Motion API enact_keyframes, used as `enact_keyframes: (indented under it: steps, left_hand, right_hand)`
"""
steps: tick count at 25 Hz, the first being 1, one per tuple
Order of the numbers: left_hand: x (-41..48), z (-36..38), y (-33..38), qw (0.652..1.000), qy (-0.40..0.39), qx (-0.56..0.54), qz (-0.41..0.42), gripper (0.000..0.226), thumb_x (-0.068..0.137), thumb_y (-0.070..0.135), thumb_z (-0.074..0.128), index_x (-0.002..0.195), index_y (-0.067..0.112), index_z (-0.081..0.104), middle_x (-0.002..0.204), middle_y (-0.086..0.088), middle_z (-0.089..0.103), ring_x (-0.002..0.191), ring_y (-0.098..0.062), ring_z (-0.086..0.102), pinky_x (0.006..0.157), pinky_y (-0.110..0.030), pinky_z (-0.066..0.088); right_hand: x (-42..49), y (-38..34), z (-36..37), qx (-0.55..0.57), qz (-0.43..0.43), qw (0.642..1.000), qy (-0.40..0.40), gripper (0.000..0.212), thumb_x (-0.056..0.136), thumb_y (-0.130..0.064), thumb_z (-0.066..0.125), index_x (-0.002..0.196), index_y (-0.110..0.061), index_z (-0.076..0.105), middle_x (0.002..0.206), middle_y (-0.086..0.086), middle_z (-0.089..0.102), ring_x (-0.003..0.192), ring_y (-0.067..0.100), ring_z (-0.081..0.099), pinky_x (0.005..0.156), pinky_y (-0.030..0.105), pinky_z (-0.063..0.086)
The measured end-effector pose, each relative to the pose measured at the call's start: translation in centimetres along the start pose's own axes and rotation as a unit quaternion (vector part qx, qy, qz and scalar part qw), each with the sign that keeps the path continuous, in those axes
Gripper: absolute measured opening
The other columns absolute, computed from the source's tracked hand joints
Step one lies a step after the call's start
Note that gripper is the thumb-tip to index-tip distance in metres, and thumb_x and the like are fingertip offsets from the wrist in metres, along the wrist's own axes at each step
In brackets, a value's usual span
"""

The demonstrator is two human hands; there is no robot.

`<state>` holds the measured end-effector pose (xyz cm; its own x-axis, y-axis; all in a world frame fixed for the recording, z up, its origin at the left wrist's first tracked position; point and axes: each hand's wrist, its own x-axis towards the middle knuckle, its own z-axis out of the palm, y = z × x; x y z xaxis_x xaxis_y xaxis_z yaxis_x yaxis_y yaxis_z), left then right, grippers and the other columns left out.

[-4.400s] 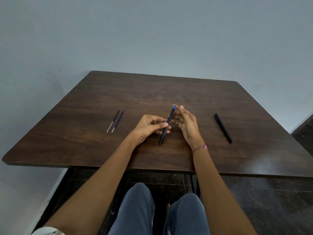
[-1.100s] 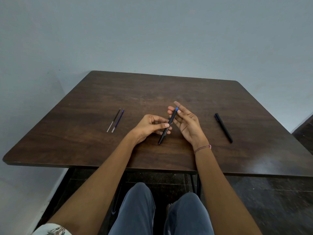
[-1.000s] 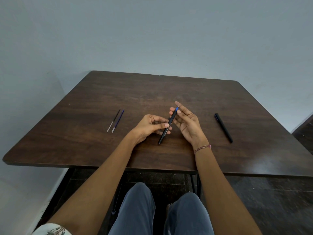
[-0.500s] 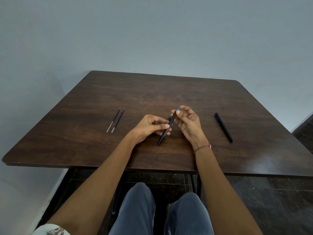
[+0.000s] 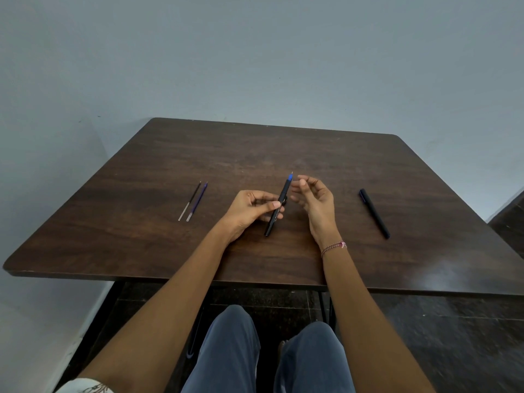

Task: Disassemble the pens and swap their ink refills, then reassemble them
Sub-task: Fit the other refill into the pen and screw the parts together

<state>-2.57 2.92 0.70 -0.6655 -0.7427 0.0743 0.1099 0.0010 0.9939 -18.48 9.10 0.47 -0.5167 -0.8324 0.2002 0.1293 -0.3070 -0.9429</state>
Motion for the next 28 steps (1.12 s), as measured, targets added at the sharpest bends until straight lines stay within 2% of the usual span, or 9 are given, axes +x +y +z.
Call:
enact_keyframes:
  steps: [4,6,8,10,13,20,22,26,28]
  left_hand:
    - [0.0,0.2,-0.2,0.999,0.046,-0.018,0.017,0.014,0.085,0.005,0.066,0.098,0.009,0.067,0.080,-0.005,0.076,0.073,-0.018,0.073,0.061,-0.021,0.056]
    - [0.0,0.2,-0.2,0.998,0.063,-0.021,0.023,0.014,0.086,0.004,0.065,0.099,0.008,0.067,0.079,-0.004,0.075,0.072,-0.018,0.073,0.062,-0.022,0.057]
    - [0.0,0.1,-0.1,0.996,0.079,-0.030,0.033,0.014,0.086,0.005,0.065,0.100,0.005,0.068,0.081,-0.006,0.075,0.073,-0.019,0.072,0.065,-0.024,0.058]
    - [0.1,0.0,-0.1,0.994,0.096,-0.041,0.040,0.015,0.086,0.005,0.065,0.101,0.004,0.068,0.082,-0.007,0.075,0.073,-0.018,0.072,0.067,-0.025,0.059]
    - [0.2,-0.2,0.0,0.992,0.108,-0.046,0.040,0.019,0.087,0.006,0.065,0.104,-0.001,0.067,0.084,-0.009,0.074,0.073,-0.017,0.072,0.066,-0.023,0.058]
    - [0.2,-0.2,-0.1,0.994,0.087,-0.059,0.037,0.014,0.086,0.005,0.065,0.100,0.002,0.069,0.080,-0.007,0.075,0.071,-0.018,0.072,0.062,-0.021,0.057]
    - [0.1,-0.3,-0.1,0.995,0.076,-0.061,0.034,0.012,0.086,0.006,0.065,0.097,0.005,0.070,0.082,-0.008,0.075,0.072,-0.019,0.073,0.061,-0.021,0.056]
    - [0.0,-0.2,0.0,0.997,0.060,-0.042,0.025,0.010,0.084,0.008,0.068,0.093,0.008,0.071,0.081,-0.008,0.075,0.072,-0.019,0.073,0.058,-0.018,0.053]
    - [-0.1,-0.1,0.0,0.998,0.054,-0.027,0.020,0.009,0.083,0.009,0.069,0.093,0.009,0.071,0.081,-0.008,0.075,0.071,-0.019,0.073,0.055,-0.018,0.053]
  right_hand:
    - [0.0,0.7,0.2,-0.192,-0.052,0.980,-0.015,0.034,0.091,0.005,0.050,0.114,-0.016,0.063,0.117,-0.002,0.065,0.115,0.007,0.057,0.097,0.018,0.046]
    - [-0.1,0.9,0.4,-0.298,-0.073,0.950,-0.053,0.049,0.084,0.014,0.045,0.119,-0.016,0.063,0.125,-0.002,0.062,0.123,0.007,0.050,0.105,0.017,0.039]
    - [-0.1,1.0,0.6,-0.379,-0.082,0.918,-0.085,0.057,0.078,0.017,0.045,0.121,-0.016,0.064,0.129,0.003,0.060,0.129,0.014,0.046,0.110,0.024,0.035]
    - [-0.2,0.9,0.9,-0.427,-0.094,0.891,-0.120,0.058,0.075,0.018,0.048,0.121,-0.013,0.064,0.130,0.008,0.060,0.131,0.019,0.045,0.110,0.024,0.031]
    - [-0.2,0.8,1.1,-0.472,-0.098,0.862,-0.159,0.052,0.079,0.014,0.051,0.122,-0.010,0.063,0.132,0.009,0.059,0.131,0.021,0.046,0.105,0.014,0.024]
    - [-0.1,0.8,1.3,-0.514,-0.123,0.835,-0.155,0.034,0.085,0.003,0.060,0.116,-0.009,0.067,0.118,0.007,0.067,0.115,0.023,0.054,0.094,0.016,0.031]
    - [-0.2,0.7,1.3,-0.503,-0.132,0.844,-0.130,0.032,0.085,0.003,0.062,0.113,-0.009,0.068,0.113,0.006,0.068,0.109,0.020,0.057,0.093,0.017,0.035]
    - [-0.6,0.2,1.1,-0.376,-0.094,0.921,-0.047,0.030,0.081,0.005,0.066,0.105,-0.014,0.070,0.098,-0.010,0.069,0.087,-0.004,0.062,0.087,0.013,0.050]
    - [-0.6,0.0,1.0,-0.338,-0.091,0.936,-0.018,0.031,0.080,0.004,0.068,0.104,-0.016,0.069,0.092,-0.017,0.066,0.085,-0.005,0.063,0.085,0.015,0.052]
